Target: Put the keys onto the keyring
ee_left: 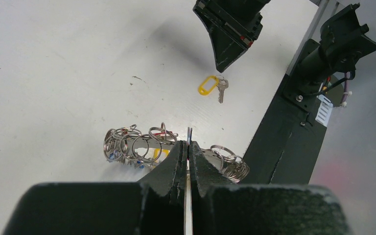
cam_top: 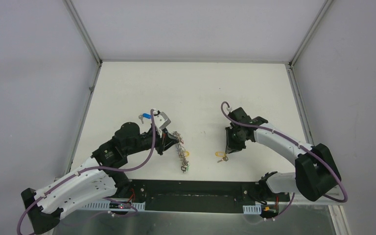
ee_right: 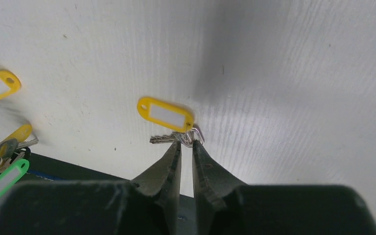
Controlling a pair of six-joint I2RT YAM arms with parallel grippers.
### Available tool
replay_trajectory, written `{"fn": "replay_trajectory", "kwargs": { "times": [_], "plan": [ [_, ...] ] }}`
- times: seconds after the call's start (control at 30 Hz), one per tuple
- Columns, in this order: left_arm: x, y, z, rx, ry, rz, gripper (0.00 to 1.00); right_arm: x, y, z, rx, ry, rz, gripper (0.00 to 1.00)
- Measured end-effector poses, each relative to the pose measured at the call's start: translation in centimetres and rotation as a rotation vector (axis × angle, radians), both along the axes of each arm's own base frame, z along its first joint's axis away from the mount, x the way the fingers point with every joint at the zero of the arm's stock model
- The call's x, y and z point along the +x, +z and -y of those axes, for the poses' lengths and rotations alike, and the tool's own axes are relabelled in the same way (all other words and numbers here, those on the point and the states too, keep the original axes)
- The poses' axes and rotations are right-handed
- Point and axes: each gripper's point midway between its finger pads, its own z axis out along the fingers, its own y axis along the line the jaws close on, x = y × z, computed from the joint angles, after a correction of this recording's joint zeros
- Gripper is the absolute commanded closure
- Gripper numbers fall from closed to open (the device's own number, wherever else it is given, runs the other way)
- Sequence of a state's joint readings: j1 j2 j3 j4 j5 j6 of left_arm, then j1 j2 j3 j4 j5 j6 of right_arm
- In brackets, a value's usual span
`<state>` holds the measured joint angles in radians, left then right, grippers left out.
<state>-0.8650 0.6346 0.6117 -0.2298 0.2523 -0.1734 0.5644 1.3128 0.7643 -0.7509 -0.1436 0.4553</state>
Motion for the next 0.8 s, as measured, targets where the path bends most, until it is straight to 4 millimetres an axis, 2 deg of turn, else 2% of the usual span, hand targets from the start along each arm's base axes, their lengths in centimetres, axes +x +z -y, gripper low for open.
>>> {"fn": "replay_trajectory", "kwargs": {
  "times": [0.8],
  "plan": [
    [0.1, 0.0, -0.3, -0.002, 0.018, -0.009, 1.00, 0.0, -1.3, -0.5, -0.004, 0.013, -0.043, 0.88]
  ]
}}
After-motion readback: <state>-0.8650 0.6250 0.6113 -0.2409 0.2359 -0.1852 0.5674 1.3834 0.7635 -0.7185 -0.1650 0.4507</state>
